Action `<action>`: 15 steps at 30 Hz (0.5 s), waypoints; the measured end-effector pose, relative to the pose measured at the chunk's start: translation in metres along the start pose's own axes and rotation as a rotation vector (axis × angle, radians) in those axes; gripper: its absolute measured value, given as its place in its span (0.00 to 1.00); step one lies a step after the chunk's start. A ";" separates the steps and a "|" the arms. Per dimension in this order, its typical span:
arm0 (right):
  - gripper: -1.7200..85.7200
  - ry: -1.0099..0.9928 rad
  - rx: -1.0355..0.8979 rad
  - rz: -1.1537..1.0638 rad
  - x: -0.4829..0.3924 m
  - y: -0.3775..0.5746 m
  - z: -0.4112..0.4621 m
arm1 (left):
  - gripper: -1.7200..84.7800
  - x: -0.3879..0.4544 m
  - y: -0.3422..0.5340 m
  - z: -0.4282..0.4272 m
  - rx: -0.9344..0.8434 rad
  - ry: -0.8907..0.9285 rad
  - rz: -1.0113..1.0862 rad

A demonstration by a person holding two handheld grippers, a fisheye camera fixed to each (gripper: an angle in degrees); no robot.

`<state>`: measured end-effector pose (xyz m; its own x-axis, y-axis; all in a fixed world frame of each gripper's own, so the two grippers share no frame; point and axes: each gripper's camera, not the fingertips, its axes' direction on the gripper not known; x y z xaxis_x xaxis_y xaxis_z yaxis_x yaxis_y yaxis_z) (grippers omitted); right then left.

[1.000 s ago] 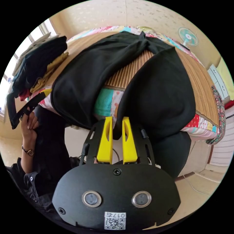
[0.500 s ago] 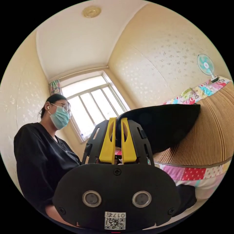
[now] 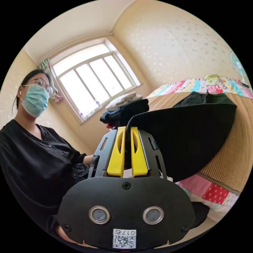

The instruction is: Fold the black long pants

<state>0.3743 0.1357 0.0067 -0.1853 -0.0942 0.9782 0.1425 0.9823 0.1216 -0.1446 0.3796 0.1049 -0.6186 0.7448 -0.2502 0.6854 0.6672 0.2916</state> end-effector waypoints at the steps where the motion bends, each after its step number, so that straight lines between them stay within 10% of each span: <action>1: 0.04 0.025 -0.103 -0.037 -0.003 -0.001 0.045 | 0.21 -0.006 -0.002 -0.004 0.008 0.053 -0.020; 15: 0.05 0.132 -0.437 -0.100 -0.001 0.049 0.241 | 0.21 -0.029 -0.027 0.002 -0.152 -0.025 -0.113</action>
<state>0.1468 0.2231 -0.0291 -0.0978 -0.2323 0.9677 0.5320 0.8096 0.2481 -0.1443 0.3405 0.1021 -0.6774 0.6664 -0.3117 0.5450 0.7391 0.3957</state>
